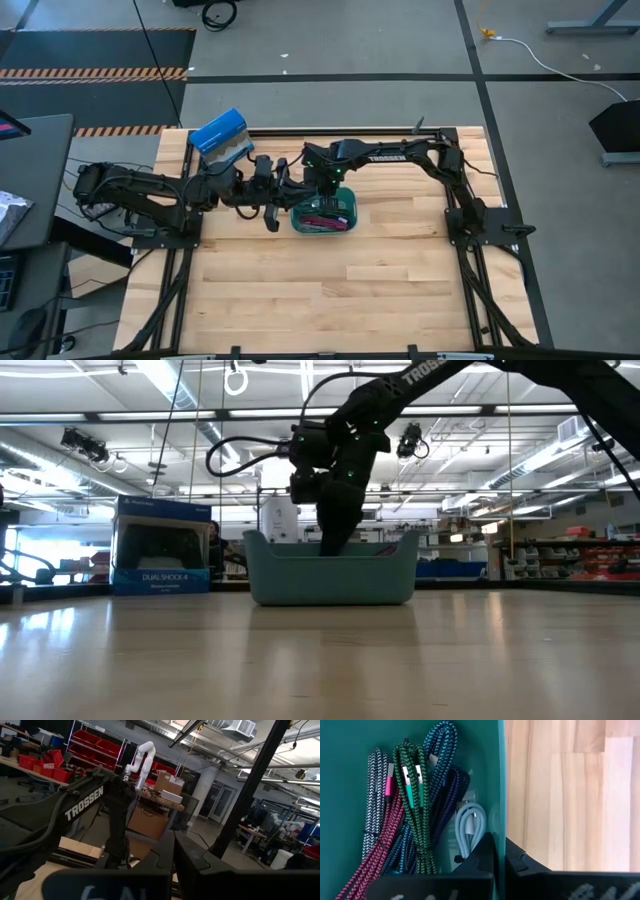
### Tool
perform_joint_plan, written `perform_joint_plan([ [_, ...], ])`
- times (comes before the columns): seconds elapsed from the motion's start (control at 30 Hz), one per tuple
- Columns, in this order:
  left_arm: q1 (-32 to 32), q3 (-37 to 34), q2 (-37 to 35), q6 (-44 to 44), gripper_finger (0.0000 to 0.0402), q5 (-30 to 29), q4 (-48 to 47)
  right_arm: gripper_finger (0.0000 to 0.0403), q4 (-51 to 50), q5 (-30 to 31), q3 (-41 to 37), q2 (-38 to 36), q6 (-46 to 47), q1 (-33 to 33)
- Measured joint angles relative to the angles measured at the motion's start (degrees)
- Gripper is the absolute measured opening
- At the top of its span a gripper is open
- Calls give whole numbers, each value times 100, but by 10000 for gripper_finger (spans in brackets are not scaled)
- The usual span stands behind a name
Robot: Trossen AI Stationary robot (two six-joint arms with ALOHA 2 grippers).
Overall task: Pick and place USB-C Cables
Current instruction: Move the green bin to the center of the table
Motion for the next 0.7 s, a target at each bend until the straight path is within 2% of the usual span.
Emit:
perform_joint_plan([
  [0.7,0,0,2,13,16,-2,-2,2,-192,13,9,-5,22,183],
])
